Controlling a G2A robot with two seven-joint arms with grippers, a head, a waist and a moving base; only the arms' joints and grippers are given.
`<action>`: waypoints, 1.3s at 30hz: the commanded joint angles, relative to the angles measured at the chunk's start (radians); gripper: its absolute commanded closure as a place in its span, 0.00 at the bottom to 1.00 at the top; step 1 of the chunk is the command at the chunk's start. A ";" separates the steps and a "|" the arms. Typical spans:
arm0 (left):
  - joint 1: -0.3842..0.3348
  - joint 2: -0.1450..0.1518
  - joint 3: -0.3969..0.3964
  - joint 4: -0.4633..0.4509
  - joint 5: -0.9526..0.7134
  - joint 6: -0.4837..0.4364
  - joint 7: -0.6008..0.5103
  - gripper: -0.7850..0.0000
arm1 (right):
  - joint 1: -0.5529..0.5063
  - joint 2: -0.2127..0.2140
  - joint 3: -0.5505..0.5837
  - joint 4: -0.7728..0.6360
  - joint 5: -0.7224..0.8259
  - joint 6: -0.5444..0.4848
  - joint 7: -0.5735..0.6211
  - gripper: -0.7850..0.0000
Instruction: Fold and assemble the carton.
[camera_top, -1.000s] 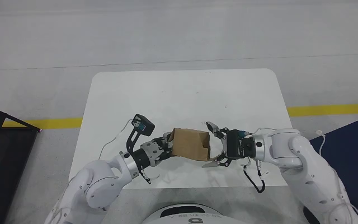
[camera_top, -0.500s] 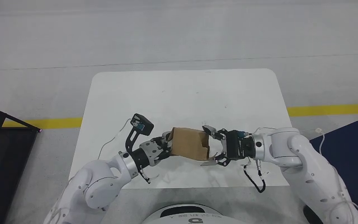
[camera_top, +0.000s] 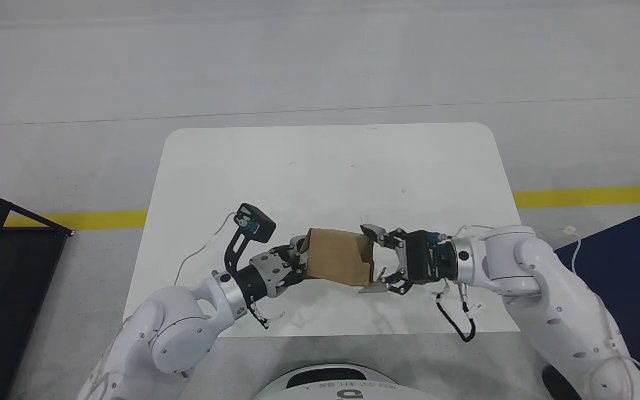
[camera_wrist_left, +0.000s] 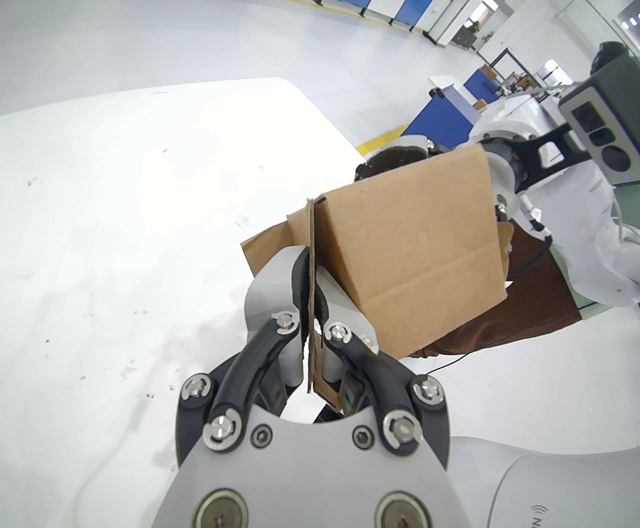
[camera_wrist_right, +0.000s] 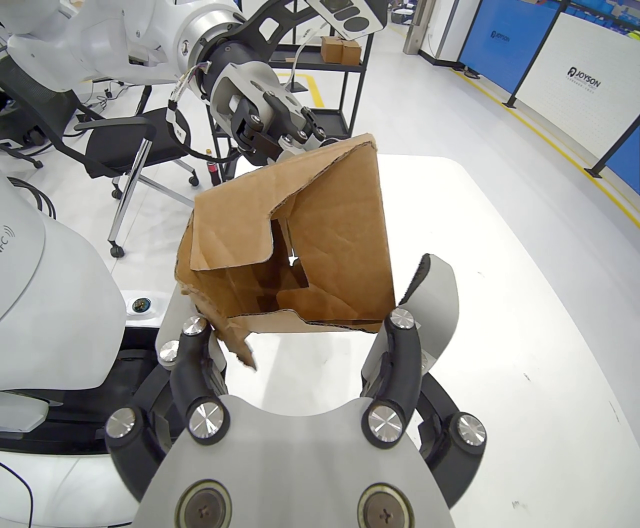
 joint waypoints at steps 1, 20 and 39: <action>0.000 0.000 0.001 0.000 0.000 0.001 0.001 1.00 | 0.000 0.001 0.000 0.000 0.000 0.000 -0.001 0.27; -0.012 0.003 0.007 -0.001 0.000 0.017 -0.001 1.00 | -0.013 0.008 0.035 0.021 0.016 0.045 -0.064 0.00; -0.036 0.003 0.000 0.009 -0.030 0.022 0.020 1.00 | -0.071 -0.008 0.066 0.051 0.058 0.264 -0.145 0.00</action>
